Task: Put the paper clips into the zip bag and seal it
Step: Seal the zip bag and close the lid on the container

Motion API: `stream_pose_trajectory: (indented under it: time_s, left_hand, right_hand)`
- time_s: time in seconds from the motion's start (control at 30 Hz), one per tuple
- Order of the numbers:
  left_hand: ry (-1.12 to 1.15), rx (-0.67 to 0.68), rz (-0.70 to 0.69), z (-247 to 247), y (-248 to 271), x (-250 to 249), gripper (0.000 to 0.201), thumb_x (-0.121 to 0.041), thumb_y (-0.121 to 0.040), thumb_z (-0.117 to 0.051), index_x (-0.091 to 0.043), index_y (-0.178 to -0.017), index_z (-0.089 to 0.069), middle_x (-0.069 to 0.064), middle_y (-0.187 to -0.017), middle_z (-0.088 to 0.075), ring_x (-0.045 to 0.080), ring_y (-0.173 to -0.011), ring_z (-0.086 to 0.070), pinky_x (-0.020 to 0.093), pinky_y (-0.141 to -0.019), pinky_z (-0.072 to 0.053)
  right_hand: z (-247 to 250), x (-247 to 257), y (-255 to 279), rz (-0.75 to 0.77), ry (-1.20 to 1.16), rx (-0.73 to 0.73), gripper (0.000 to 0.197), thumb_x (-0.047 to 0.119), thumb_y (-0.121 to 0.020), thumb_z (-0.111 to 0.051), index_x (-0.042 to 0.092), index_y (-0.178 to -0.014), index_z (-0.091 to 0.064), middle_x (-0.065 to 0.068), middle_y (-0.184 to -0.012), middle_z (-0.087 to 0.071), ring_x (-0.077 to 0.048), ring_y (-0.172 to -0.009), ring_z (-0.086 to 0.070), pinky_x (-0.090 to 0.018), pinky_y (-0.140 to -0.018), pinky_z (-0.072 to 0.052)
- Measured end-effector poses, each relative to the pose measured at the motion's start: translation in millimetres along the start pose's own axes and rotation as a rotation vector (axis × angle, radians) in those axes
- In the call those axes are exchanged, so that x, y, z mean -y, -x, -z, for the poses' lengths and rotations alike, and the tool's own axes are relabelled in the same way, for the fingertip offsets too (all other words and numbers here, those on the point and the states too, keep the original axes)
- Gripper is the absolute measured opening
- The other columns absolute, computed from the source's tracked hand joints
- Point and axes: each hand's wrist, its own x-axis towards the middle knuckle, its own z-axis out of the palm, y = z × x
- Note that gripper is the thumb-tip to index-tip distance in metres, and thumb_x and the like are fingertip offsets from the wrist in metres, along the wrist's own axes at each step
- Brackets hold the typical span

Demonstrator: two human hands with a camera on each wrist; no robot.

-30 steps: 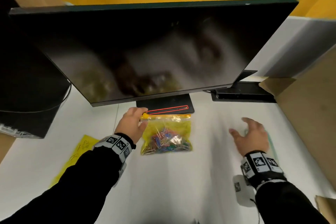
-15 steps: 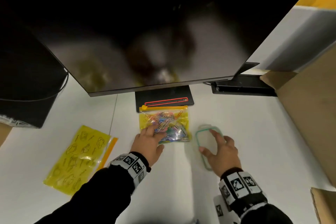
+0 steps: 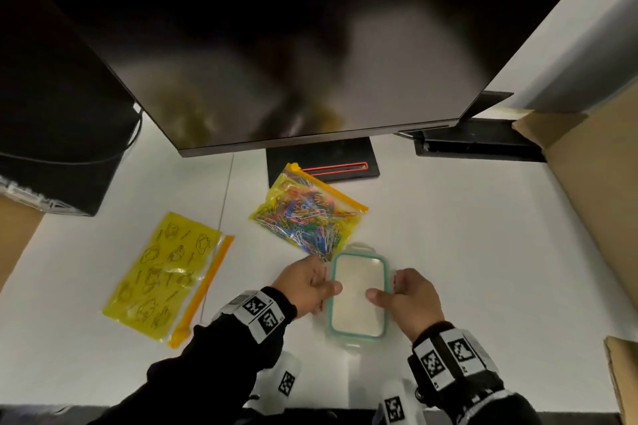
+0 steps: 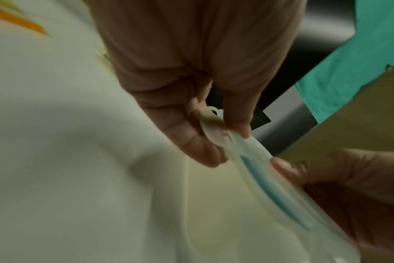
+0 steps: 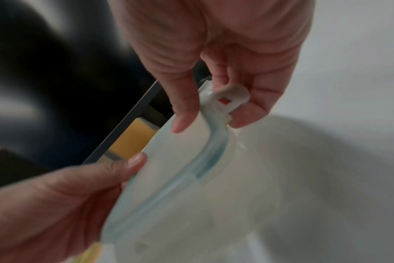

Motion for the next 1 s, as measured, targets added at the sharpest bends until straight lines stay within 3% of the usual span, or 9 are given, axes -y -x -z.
stream_pose_trajectory:
  time_s: [0.13,0.27,0.33,0.43,0.53,0.67,0.77,0.87,1.0]
  left_hand:
    - [-0.036,-0.056,-0.007,4,5,-6,0.025,-0.022,-0.074,-0.072,-0.014,-0.072,-0.048,0.007,-0.061,-0.054,0.022,-0.054,-0.055,0.03,-0.055,-0.049]
    - [-0.268,-0.111,-0.126,12,9,-21,0.041,-0.028,-0.079,-0.066,-0.024,-0.118,-0.054,0.003,-0.11,-0.061,0.019,-0.098,-0.057,0.025,-0.087,-0.045]
    - [-0.248,-0.134,-0.173,15,12,-32,0.047,-0.027,-0.08,-0.065,-0.027,-0.125,-0.05,0.002,-0.125,-0.057,0.018,-0.11,-0.054,0.027,-0.095,-0.043]
    - [-0.101,-0.104,-0.214,20,19,-42,0.047,-0.026,-0.082,-0.064,-0.028,-0.126,-0.05,-0.001,-0.126,-0.059,0.015,-0.111,-0.058,0.038,-0.098,-0.047]
    - [0.004,-0.077,-0.248,29,28,-48,0.041,-0.028,-0.087,-0.058,-0.028,-0.127,-0.051,-0.005,-0.109,-0.064,0.003,-0.091,-0.062,0.025,-0.087,-0.05]
    - [-0.184,-0.382,-0.194,70,22,-25,0.028,-0.035,-0.085,-0.059,-0.027,-0.112,-0.063,-0.003,-0.109,-0.062,0.013,-0.089,-0.06,0.022,-0.077,-0.047]
    - [-0.388,-0.636,-0.034,113,11,16,0.037,-0.031,-0.079,-0.068,-0.017,-0.112,-0.062,0.015,-0.119,-0.058,0.031,-0.104,-0.058,0.035,-0.091,-0.047]
    - [-0.541,-0.697,0.278,142,9,52,0.07,-0.038,-0.072,-0.071,-0.02,-0.133,-0.042,0.017,-0.139,-0.039,0.038,-0.123,-0.042,0.046,-0.103,-0.038]
    - [-0.588,-0.647,0.536,155,9,75,0.111,-0.059,-0.059,-0.072,-0.029,-0.143,-0.006,0.01,-0.153,-0.014,0.036,-0.136,-0.023,0.054,-0.109,-0.026]
  right_hand:
    - [9,13,7,0.075,0.248,-0.013,0.041,0.039,-0.061,-0.082,0.014,-0.075,-0.052,0.005,-0.074,-0.058,-0.015,-0.069,-0.055,-0.022,-0.054,-0.036]
    - [27,18,15,0.074,0.395,0.119,0.042,0.052,-0.07,-0.071,0.015,-0.059,-0.053,-0.006,-0.06,-0.067,-0.022,-0.06,-0.063,-0.032,-0.064,-0.05]
    - [29,21,19,0.085,0.241,0.158,0.038,0.039,-0.073,-0.073,0.012,-0.059,-0.051,-0.008,-0.057,-0.067,-0.022,-0.053,-0.063,-0.033,-0.061,-0.052]
    - [29,32,23,0.051,-0.163,0.239,0.028,0.016,-0.076,-0.074,0.011,-0.065,-0.048,-0.008,-0.061,-0.063,-0.021,-0.052,-0.06,-0.038,-0.06,-0.054]
    - [34,43,27,0.006,-0.508,0.372,0.028,0.006,-0.065,-0.075,0.015,-0.079,-0.052,-0.011,-0.07,-0.071,-0.019,-0.054,-0.061,-0.031,-0.059,-0.052]
    - [50,55,18,0.237,-0.655,0.075,0.038,0.011,-0.048,-0.08,0.019,-0.079,-0.06,-0.015,-0.07,-0.064,-0.018,-0.054,-0.053,-0.027,-0.053,-0.048]
    - [65,63,7,0.462,-0.482,-0.25,0.022,0.002,-0.072,-0.072,0.014,-0.083,-0.058,-0.005,-0.072,-0.057,-0.009,-0.058,-0.051,-0.021,-0.058,-0.047]
    - [66,57,-10,0.591,-0.005,-0.468,0.014,0.011,-0.082,-0.064,0.021,-0.089,-0.056,0.007,-0.076,-0.058,-0.011,-0.069,-0.053,-0.025,-0.061,-0.046]
    - [44,28,-37,0.673,0.668,-0.389,0.017,0.002,-0.076,-0.064,0.01,-0.091,-0.062,-0.01,-0.079,-0.066,-0.034,-0.078,-0.057,-0.037,-0.058,-0.047]
